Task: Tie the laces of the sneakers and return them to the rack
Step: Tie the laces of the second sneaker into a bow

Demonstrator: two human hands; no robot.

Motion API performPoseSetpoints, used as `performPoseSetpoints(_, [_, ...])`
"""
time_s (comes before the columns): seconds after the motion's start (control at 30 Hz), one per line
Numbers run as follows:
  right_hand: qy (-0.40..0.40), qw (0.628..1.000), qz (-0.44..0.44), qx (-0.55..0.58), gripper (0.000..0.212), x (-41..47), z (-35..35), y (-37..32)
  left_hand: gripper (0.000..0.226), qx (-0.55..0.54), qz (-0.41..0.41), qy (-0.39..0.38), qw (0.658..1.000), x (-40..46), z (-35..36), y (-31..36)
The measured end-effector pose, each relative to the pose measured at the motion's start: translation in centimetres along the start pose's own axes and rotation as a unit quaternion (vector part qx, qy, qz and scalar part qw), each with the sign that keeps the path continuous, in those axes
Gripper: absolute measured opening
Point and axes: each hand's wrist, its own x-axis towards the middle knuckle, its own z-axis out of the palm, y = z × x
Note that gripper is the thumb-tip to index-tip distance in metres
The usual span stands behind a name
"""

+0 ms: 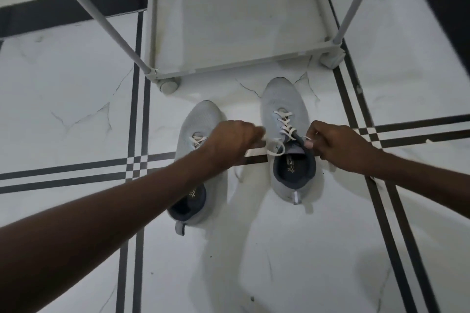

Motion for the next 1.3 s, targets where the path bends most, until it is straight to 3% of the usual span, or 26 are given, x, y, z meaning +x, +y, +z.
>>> performPoseSetpoints(0.07, [-0.01,1.0,-0.006,-0.012,0.019,0.1,-0.5,0.3,0.014,0.075,-0.044,-0.081,0.993,-0.9,-0.2,-1.8])
performPoseSetpoints(0.13, [-0.016,1.0,0.008,-0.005,0.021,0.1,-1.0,0.6,0.024,0.09,-0.071,-0.096,0.989,-1.2,-0.2,-2.6])
performPoseSetpoints(0.2, [-0.022,0.995,0.045,0.081,0.019,0.1,-1.5,0.5,0.042,-0.029,-0.073,-0.061,0.995,-0.8,-0.3,-0.9])
performPoseSetpoints(0.27, [-0.039,0.984,0.071,0.158,0.02,0.3,-1.5,0.0,0.051,-0.196,-0.118,-0.061,0.972,0.0,-0.5,2.3])
performPoseSetpoints(0.33, [-0.035,0.991,0.051,0.117,0.028,0.6,-1.0,-0.6,0.046,-0.254,-0.163,-0.069,0.951,1.0,0.4,4.4])
performPoseSetpoints(0.47, [-0.008,0.996,-0.044,-0.071,0.026,1.1,-0.2,-0.5,0.025,-0.243,-0.163,-0.011,0.956,1.9,1.2,3.9])
performPoseSetpoints(0.57, [-0.028,0.984,-0.071,-0.161,0.027,1.0,-0.4,0.7,0.031,-0.168,-0.114,0.017,0.979,1.3,1.4,2.5])
performPoseSetpoints(0.7, [-0.043,0.969,-0.079,-0.231,0.021,0.8,-1.0,2.4,0.034,-0.108,-0.074,-0.004,0.991,-0.4,1.9,1.2])
performPoseSetpoints(1.03, [-0.031,0.957,-0.06,-0.281,0.019,0.4,-1.5,3.4,0.029,-0.072,-0.082,0.009,0.994,-1.0,2.4,1.1])
performPoseSetpoints(1.13, [0.095,0.966,-0.089,-0.223,0.025,-0.1,-1.6,3.1,0.035,0.004,-0.088,0.111,0.99,-1.3,1.9,1.2])
performPoseSetpoints(1.2, [0.184,0.956,-0.096,-0.207,0.033,-0.5,-1.8,1.9,0.03,-0.009,-0.095,0.174,0.98,-1.8,1.5,2.3])
performPoseSetpoints(1.23, [0.186,0.96,-0.069,-0.196,0.041,-0.6,-1.8,1.2,0.034,-0.041,-0.113,0.168,0.978,-2.0,1.5,3.2])
performPoseSetpoints(1.3, [0.103,0.986,0.028,-0.127,0.052,-0.9,-1.0,-0.3,0.049,-0.14,-0.209,0.071,0.965,-2.2,1.4,5.4])
